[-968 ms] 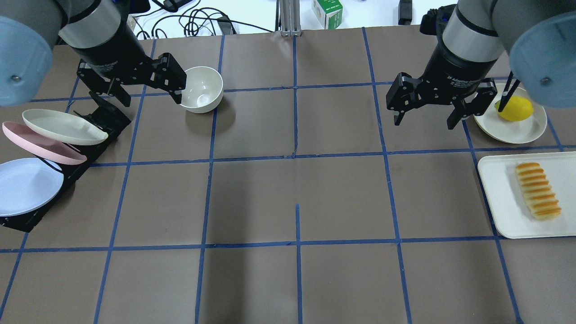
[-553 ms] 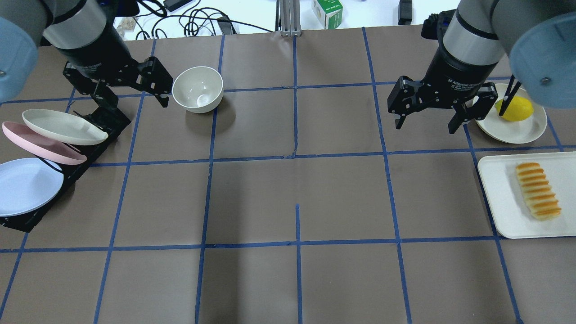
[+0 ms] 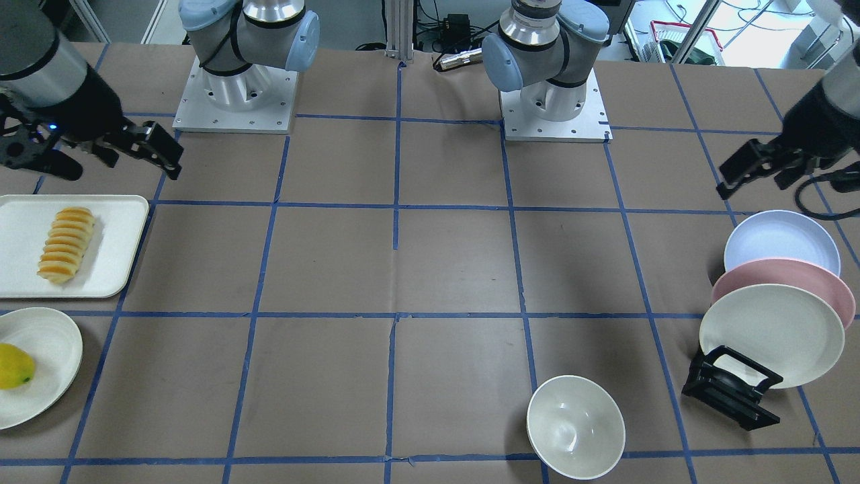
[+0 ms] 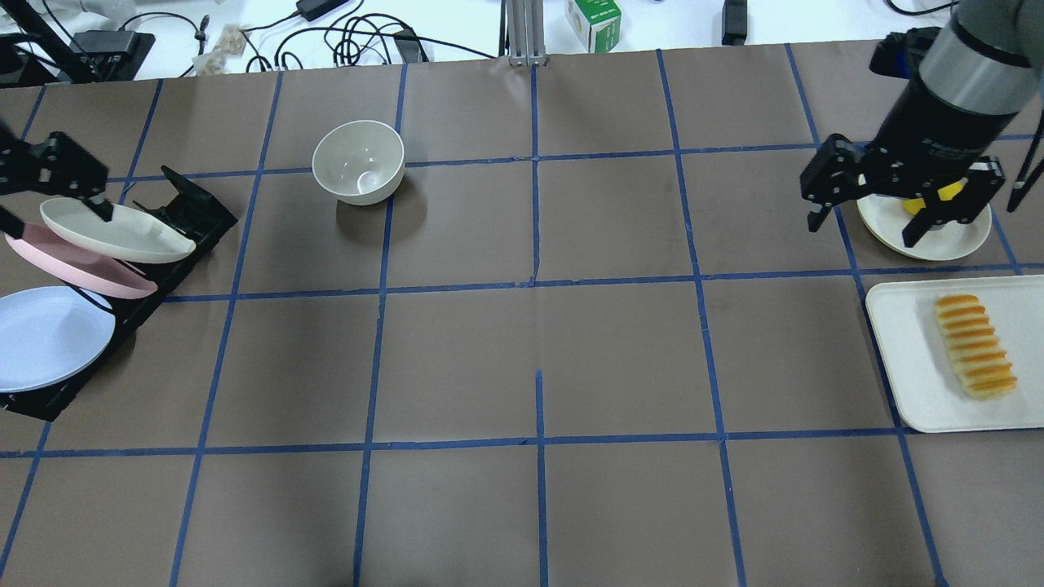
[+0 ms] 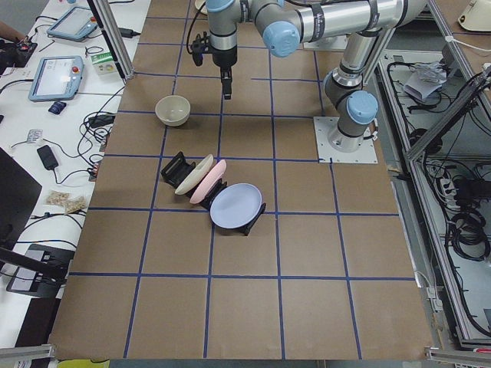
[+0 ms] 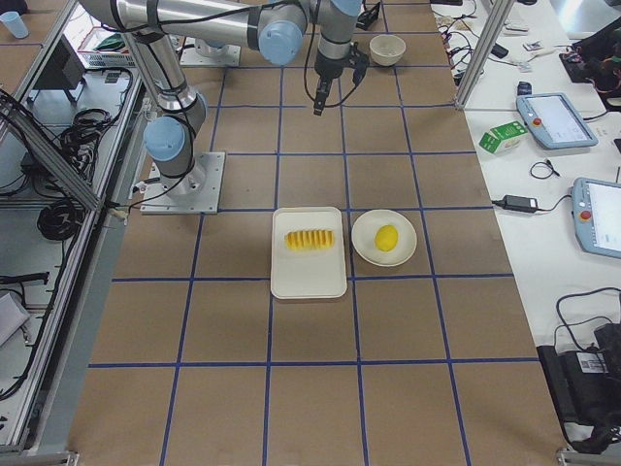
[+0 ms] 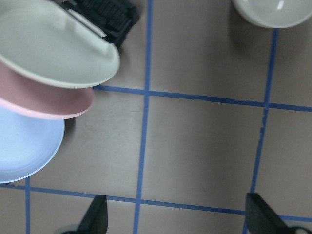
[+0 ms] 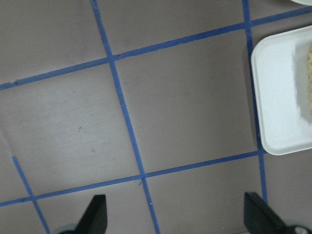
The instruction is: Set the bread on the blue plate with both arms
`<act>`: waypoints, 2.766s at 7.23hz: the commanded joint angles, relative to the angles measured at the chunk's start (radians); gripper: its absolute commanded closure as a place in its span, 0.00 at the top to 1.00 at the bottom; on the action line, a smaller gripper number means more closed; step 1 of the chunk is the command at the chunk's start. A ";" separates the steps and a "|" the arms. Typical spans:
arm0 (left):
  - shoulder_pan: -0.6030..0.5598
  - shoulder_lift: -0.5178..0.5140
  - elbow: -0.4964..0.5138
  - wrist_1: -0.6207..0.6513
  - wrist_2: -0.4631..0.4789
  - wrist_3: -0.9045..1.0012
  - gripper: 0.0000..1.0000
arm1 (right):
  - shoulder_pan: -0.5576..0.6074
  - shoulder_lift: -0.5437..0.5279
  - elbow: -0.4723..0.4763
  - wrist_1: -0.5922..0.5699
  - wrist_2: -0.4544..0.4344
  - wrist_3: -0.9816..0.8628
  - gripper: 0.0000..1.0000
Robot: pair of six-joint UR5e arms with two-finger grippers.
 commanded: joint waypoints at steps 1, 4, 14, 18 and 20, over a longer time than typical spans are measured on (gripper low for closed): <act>0.199 -0.043 -0.008 0.035 0.080 0.087 1.00 | -0.182 0.036 0.103 -0.189 -0.076 -0.280 1.00; 0.320 -0.197 -0.016 0.212 0.101 0.094 1.00 | -0.334 0.080 0.232 -0.387 -0.073 -0.459 1.00; 0.319 -0.396 -0.066 0.450 0.239 0.117 0.31 | -0.431 0.386 0.267 -0.653 -0.075 -0.602 1.00; 0.320 -0.401 -0.063 0.450 0.230 0.120 0.00 | -0.431 0.380 0.266 -0.587 -0.077 -0.588 0.07; 0.322 -0.396 -0.062 0.450 0.229 0.123 0.00 | -0.430 0.373 0.255 -0.572 -0.077 -0.588 0.00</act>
